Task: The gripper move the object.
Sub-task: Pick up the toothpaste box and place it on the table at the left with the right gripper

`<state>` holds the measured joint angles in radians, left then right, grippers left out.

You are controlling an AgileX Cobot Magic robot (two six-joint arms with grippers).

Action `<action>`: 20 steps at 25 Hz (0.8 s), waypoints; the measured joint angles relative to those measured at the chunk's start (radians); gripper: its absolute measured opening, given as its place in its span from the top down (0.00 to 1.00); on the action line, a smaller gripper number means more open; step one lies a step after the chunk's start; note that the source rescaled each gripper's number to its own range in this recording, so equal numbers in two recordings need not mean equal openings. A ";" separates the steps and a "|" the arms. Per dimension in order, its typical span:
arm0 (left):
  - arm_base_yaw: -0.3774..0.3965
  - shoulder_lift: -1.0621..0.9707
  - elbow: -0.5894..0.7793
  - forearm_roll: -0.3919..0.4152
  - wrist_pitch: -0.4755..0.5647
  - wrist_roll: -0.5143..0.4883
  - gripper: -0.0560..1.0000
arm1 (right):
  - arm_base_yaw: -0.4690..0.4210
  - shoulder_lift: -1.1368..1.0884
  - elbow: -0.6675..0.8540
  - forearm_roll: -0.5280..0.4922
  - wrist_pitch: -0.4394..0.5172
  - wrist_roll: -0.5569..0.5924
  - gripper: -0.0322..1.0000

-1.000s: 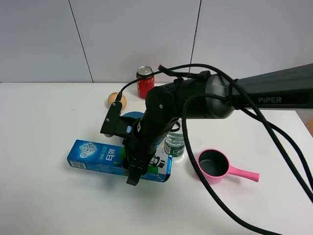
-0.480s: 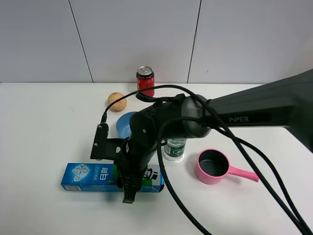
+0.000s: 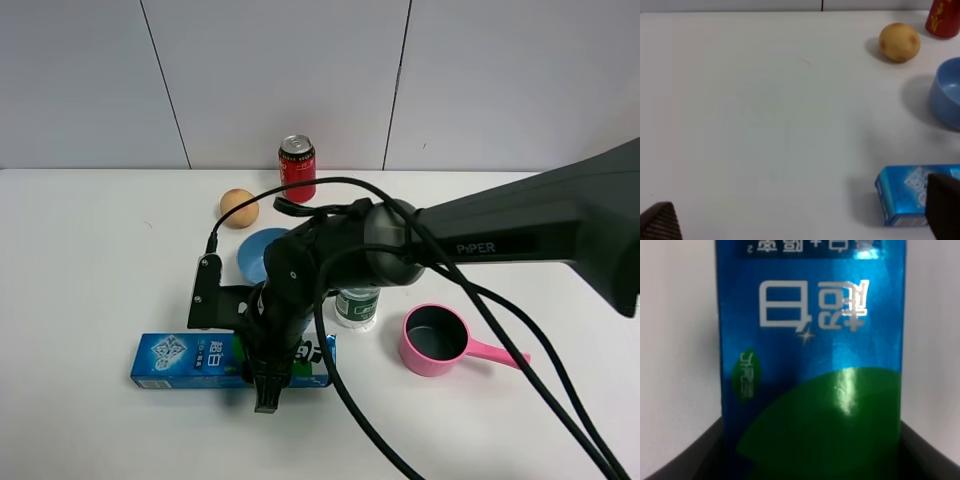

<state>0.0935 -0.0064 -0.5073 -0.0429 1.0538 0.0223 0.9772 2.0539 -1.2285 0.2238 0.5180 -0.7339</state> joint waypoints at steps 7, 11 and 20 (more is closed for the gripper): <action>0.000 0.000 0.000 0.000 0.000 0.000 0.00 | 0.000 0.013 0.000 -0.004 -0.037 0.013 0.97; 0.000 0.000 0.000 0.000 0.000 0.000 0.00 | 0.000 0.013 0.000 -0.004 -0.036 0.016 0.97; 0.000 0.000 0.000 0.000 0.000 0.000 0.00 | 0.000 0.002 -0.002 -0.006 -0.036 0.059 0.22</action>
<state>0.0935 -0.0064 -0.5073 -0.0429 1.0538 0.0223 0.9772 2.0563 -1.2303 0.2182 0.4819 -0.6754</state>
